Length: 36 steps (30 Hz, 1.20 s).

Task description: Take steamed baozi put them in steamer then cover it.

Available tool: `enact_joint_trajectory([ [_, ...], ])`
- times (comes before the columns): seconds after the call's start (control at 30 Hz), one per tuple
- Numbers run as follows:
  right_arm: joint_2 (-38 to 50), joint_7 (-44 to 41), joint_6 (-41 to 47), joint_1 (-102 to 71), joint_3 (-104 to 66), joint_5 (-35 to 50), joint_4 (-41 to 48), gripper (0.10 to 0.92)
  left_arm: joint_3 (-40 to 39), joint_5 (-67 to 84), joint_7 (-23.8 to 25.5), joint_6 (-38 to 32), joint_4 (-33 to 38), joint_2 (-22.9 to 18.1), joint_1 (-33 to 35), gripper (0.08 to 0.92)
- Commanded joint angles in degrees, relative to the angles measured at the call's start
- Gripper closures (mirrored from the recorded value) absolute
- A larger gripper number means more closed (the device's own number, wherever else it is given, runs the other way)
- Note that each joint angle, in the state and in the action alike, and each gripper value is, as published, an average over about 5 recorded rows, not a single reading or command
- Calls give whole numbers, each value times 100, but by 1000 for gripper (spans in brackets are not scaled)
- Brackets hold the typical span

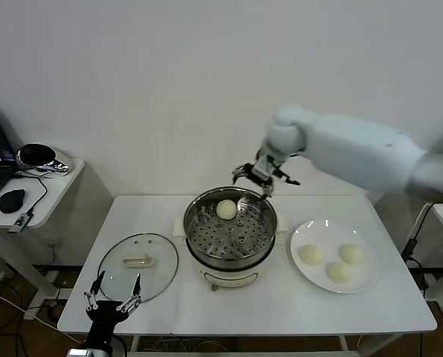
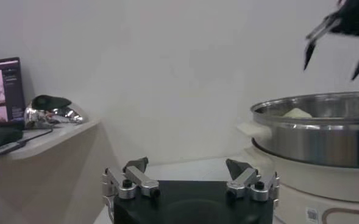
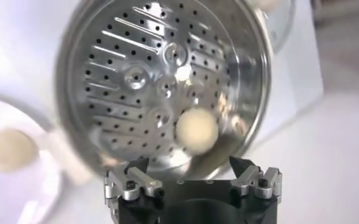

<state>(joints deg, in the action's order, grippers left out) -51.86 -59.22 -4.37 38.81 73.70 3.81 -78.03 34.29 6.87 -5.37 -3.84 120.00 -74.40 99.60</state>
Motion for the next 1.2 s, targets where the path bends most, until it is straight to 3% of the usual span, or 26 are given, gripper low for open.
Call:
enact_joint_trajectory([
  [0.03, 2111, -200, 2200, 183, -4, 520, -1441, 203, -10, -9, -13, 239, 41, 85, -45, 177],
  [0.23, 2732, -236, 2181, -926, -512, 5, -1339, 203, 14, -33, -7, 246, 127, 142, 22, 177],
  [0.43, 2705, -327, 1737, -2201, -1379, -505, -699, 203, 31, -40, 4, 243, 111, 139, 28, 177],
  [1.2, 759, -65, 1316, -3755, -2361, -969, 1097, 203, 269, -29, 14, 216, 97, 79, 160, 177],
])
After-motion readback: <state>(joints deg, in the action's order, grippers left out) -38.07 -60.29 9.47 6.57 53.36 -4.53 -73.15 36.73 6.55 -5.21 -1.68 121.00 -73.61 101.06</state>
